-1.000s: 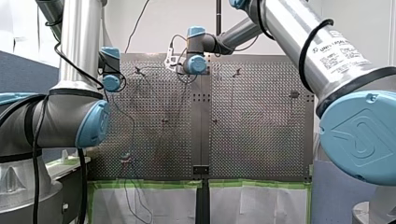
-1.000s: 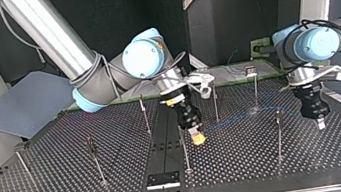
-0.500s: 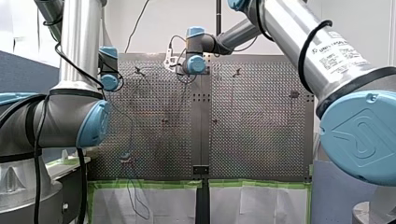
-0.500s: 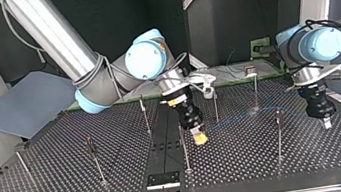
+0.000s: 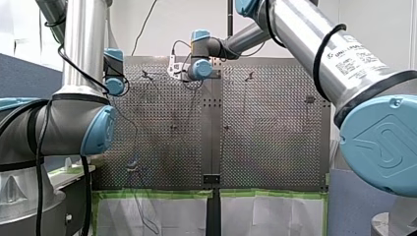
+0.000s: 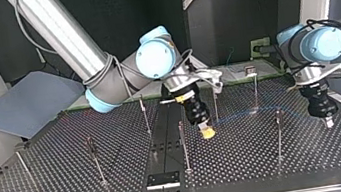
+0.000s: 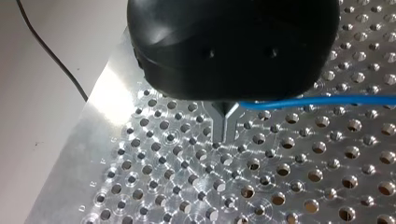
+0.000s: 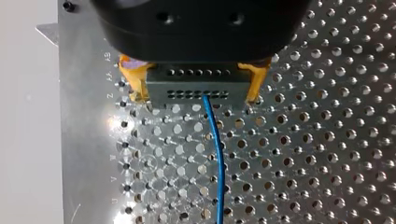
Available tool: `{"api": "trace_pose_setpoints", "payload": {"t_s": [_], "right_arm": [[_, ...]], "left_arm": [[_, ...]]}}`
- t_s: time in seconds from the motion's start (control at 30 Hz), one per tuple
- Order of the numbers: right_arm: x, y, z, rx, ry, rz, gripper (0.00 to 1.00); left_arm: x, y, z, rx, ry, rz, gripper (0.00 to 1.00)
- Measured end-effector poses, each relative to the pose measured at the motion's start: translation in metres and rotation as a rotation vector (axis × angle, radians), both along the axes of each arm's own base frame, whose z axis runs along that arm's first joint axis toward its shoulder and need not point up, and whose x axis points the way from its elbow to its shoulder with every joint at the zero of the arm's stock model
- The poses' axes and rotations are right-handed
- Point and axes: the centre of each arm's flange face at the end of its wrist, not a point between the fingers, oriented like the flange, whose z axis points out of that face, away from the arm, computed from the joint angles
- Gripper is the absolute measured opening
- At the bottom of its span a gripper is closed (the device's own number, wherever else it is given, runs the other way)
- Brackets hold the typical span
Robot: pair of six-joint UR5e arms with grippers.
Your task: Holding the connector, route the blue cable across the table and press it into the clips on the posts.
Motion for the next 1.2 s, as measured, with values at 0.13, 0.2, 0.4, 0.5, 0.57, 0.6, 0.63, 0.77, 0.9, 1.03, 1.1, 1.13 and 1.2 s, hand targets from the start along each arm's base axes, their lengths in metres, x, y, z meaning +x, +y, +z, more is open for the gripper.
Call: {"api": "trace_pose_setpoints", "payload": {"t_s": [0.13,0.2,0.4,0.5,0.57,0.6,0.63,0.77,0.9,1.03,1.1,1.13,1.2], "right_arm": [[-0.001,-0.002,0.000,0.001,-0.002,-0.008,0.00],[-0.001,-0.003,0.000,0.001,-0.002,-0.009,0.00],[0.000,-0.002,0.000,0.000,-0.003,-0.008,0.00],[0.001,0.000,0.000,0.000,-0.003,-0.005,0.00],[0.002,0.001,0.000,-0.001,-0.003,-0.003,0.00],[0.002,0.001,0.000,0.000,-0.003,-0.003,0.00],[0.002,0.002,0.000,-0.001,-0.003,-0.002,0.00],[0.002,0.003,0.000,0.000,-0.003,-0.001,0.00],[0.003,0.003,0.000,-0.001,-0.004,-0.001,0.00],[0.003,0.004,0.000,-0.001,-0.004,0.000,0.00],[0.004,0.004,0.000,-0.001,-0.004,0.001,0.00],[0.004,0.005,0.000,-0.001,-0.004,0.001,0.00],[0.004,0.006,0.000,0.000,-0.005,0.003,0.00]], "left_arm": [[0.000,0.003,0.000,-0.002,-0.002,0.006,0.00],[0.000,0.004,0.001,-0.002,-0.002,0.007,0.00],[-0.002,0.003,0.000,-0.009,0.006,0.003,0.00],[-0.003,0.000,-0.002,-0.018,0.022,-0.004,0.16],[-0.004,-0.003,-0.003,-0.022,0.035,-0.012,0.36],[-0.004,-0.005,-0.004,-0.023,0.042,-0.017,0.36],[-0.005,-0.006,-0.004,-0.024,0.049,-0.023,0.47],[-0.011,-0.011,-0.001,-0.026,0.071,-0.041,0.95],[-0.025,-0.015,-0.001,-0.039,0.094,-0.039,1.00],[-0.040,-0.021,-0.001,-0.057,0.122,-0.049,1.00],[-0.047,-0.025,-0.005,-0.058,0.146,-0.059,1.00],[-0.050,-0.027,-0.007,-0.056,0.158,-0.066,1.00],[-0.057,-0.033,-0.012,-0.055,0.186,-0.085,1.00]]}}
